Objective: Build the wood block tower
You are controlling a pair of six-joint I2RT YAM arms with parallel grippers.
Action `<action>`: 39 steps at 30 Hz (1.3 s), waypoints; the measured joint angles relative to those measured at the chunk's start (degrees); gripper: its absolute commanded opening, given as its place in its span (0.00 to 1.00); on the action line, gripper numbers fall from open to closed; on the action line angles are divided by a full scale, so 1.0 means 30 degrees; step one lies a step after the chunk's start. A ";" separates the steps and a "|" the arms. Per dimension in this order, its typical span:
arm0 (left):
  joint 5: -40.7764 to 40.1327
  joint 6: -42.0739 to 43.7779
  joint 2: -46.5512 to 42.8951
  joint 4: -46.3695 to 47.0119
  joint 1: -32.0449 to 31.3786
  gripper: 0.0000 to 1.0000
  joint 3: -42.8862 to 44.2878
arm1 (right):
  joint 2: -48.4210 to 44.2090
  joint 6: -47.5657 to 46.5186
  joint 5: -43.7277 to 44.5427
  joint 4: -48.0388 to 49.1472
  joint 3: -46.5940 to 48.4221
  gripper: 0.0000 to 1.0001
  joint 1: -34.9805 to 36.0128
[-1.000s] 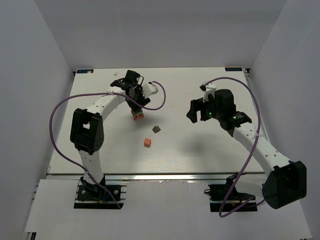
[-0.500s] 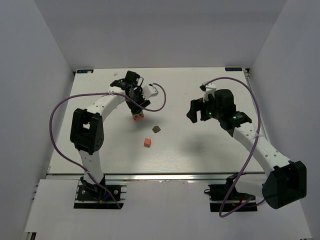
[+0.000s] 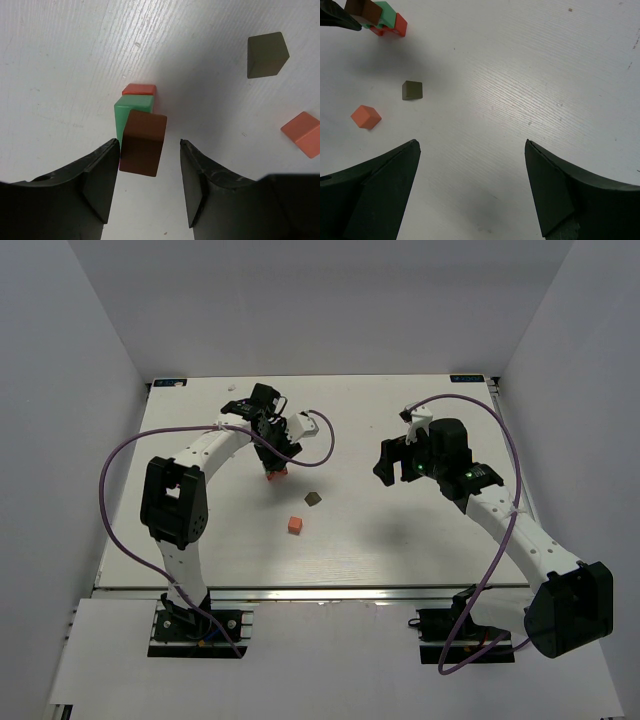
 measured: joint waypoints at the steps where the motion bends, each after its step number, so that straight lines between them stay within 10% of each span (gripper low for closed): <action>1: -0.0007 0.0000 0.0000 0.0007 0.0000 0.61 -0.0007 | 0.0000 0.0000 0.0000 0.0000 0.0000 0.89 0.0000; 39: -0.1734 0.0000 0.0000 0.1246 0.0000 0.64 -0.0270 | 0.0000 -0.0080 -0.0007 0.0000 0.0000 0.89 0.0000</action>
